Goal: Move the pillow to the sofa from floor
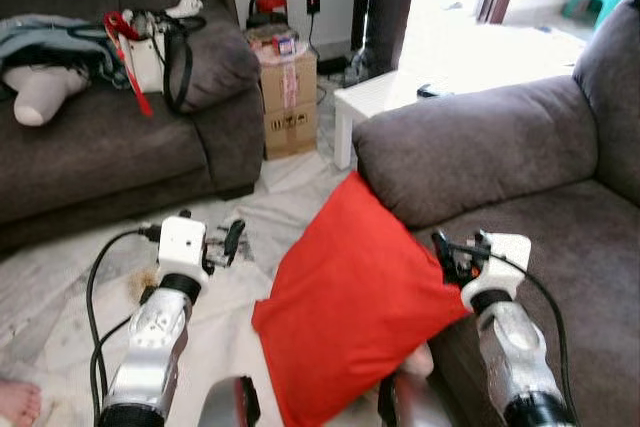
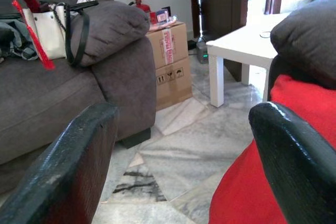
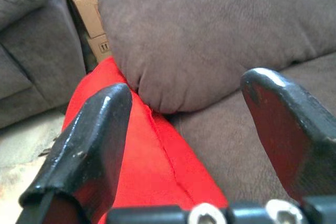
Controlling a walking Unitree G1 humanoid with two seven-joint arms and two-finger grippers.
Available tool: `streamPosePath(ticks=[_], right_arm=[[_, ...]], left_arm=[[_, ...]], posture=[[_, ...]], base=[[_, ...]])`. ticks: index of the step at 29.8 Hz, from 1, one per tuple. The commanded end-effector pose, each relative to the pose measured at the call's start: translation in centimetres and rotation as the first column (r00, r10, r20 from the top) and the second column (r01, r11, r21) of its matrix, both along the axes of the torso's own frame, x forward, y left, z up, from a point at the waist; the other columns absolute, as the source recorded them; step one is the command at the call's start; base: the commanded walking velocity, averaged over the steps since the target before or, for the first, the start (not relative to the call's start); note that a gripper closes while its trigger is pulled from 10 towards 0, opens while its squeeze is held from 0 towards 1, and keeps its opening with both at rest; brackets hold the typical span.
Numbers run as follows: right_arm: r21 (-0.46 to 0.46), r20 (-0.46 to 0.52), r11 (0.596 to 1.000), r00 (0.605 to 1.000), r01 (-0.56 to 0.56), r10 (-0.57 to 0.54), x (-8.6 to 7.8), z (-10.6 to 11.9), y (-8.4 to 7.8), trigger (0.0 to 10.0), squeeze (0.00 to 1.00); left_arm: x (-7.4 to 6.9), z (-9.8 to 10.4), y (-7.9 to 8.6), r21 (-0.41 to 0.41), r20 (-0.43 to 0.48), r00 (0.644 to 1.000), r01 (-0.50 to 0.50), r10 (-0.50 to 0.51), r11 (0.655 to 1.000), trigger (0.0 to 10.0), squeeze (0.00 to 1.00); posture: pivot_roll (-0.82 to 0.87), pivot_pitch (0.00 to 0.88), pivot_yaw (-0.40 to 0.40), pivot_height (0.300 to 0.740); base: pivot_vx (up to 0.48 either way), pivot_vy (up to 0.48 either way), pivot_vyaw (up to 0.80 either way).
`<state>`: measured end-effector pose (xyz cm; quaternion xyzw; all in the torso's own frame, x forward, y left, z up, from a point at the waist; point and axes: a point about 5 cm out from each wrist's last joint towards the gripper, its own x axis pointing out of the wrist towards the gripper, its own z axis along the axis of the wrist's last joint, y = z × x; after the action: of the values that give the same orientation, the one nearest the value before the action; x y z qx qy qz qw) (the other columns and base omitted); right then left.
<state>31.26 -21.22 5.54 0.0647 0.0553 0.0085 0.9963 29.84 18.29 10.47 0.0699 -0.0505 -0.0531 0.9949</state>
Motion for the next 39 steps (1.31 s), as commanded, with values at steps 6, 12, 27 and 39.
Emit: streamPosePath(ticks=[6, 12, 27, 39], right_arm=[[0.017, 0.002, 1.0, 1.0, -0.004, 0.004, 1.1, 0.9, -0.6, 10.0, 1.0], [0.02, -0.067, 0.999, 0.997, 0.034, -0.033, 0.5, -0.3, -1.6, 10.0, 0.0], [0.045, -0.352, 0.993, 0.932, 0.107, -0.084, -4.1, -5.7, -3.8, 10.0, 0.0], [0.355, -0.289, 0.921, 0.956, 0.157, -0.052, -4.8, -6.2, -3.0, 10.0, 0.0]], left_arm=[[0.0, 0.4, 0.0, -0.027, 0.01, 1.0, -0.017, 0.017, 0.999, 10.0, 0.0], [-0.5, 0.4, 0.7, -0.016, 0.003, 1.0, -0.026, 0.026, 1.0, 10.0, 0.0], [-1.4, 0.2, 1.2, -0.006, -0.024, 0.999, -0.022, 0.022, 1.0, 10.0, 0.0], [-1.9, 0.5, 1.4, -0.001, -0.037, 0.999, -0.001, 0.001, 1.0, 10.0, 0.0]], posture=[[-0.03, 0.004, -0.038, 0.575], [0.0, 0.018, -0.032, 0.575], [0.02, 0.059, -0.009, 0.575], [0.05, 0.055, 0.003, 0.575]], base=[[0.0, 0.0, 0.0], [0.0, 0.0, 0.0], [0.0, 0.0, 0.0], [0.0, 0.0, 0.0]])
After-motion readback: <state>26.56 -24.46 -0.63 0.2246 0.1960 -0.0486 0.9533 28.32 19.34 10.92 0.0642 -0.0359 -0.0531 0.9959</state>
